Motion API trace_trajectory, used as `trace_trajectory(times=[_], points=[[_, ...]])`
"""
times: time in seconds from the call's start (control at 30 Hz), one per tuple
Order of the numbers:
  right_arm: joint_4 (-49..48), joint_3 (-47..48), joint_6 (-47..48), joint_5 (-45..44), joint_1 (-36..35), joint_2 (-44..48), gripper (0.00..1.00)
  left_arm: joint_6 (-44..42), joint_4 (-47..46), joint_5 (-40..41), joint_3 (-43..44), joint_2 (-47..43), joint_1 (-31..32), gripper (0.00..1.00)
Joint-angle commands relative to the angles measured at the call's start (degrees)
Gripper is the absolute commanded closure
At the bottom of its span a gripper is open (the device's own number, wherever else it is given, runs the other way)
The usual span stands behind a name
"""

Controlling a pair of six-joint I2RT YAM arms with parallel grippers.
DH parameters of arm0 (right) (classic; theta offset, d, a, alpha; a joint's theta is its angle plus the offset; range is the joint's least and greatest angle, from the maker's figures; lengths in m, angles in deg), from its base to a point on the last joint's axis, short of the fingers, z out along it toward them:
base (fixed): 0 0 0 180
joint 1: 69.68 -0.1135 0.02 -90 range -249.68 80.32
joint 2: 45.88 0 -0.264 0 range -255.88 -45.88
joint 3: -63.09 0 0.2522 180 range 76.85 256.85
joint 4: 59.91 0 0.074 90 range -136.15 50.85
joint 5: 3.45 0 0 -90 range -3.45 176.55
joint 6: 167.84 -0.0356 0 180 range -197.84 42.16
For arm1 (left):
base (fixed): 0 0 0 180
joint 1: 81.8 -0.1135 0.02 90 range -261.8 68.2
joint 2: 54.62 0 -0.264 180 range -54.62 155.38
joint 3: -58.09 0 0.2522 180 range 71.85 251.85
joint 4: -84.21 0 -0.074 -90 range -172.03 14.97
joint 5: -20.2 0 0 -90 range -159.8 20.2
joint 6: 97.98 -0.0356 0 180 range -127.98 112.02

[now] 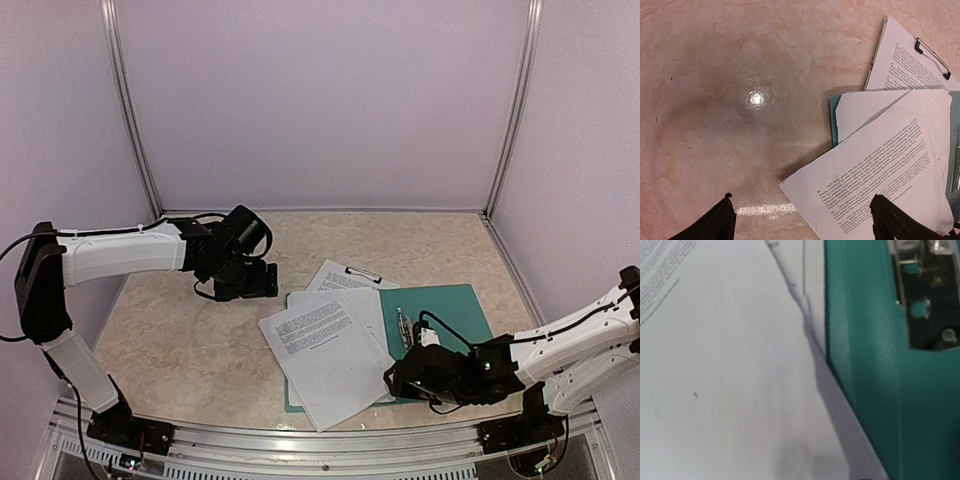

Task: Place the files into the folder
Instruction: Move the folder with some files, then pick up the file from the folder with some files.

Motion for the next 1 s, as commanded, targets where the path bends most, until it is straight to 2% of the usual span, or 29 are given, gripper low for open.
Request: trace_trajectory(times=[0.0, 0.07, 0.17, 0.23, 0.43, 0.7, 0.97], points=[[5.96, 2.98, 0.74, -1.21, -0.74, -0.31, 0.50, 0.45, 1.60, 1.29, 0.97, -1.37, 0.76, 0.09], [9.57, 4.75, 1.28, -2.66, -0.99, -0.13, 0.42, 1.29, 1.74, 0.95, 0.48, -2.00, 0.97, 0.08], [13.84, 7.58, 3.74, -4.99, -1.00, 0.18, 0.22, 3.66, 0.32, -1.77, -2.32, -4.30, 1.24, 0.08], [16.02, 9.74, 6.29, -6.60, -1.04, 0.12, 0.16, 5.86, -1.33, -4.21, -5.46, -6.38, 1.73, 0.07], [17.96, 17.47, 20.57, -7.36, 1.60, -3.55, 0.15, 13.72, -9.02, -11.31, -15.60, -12.75, 4.39, 0.07], [6.83, 18.96, 37.67, 6.64, 14.16, -8.23, 0.18, 21.44, -20.56, -18.51, -23.37, -13.51, 5.38, 0.10], [0.91, 22.39, 46.17, 18.84, 21.53, -15.19, 0.22, 27.59, -27.15, -22.15, -25.80, -8.83, 6.49, 0.15]])
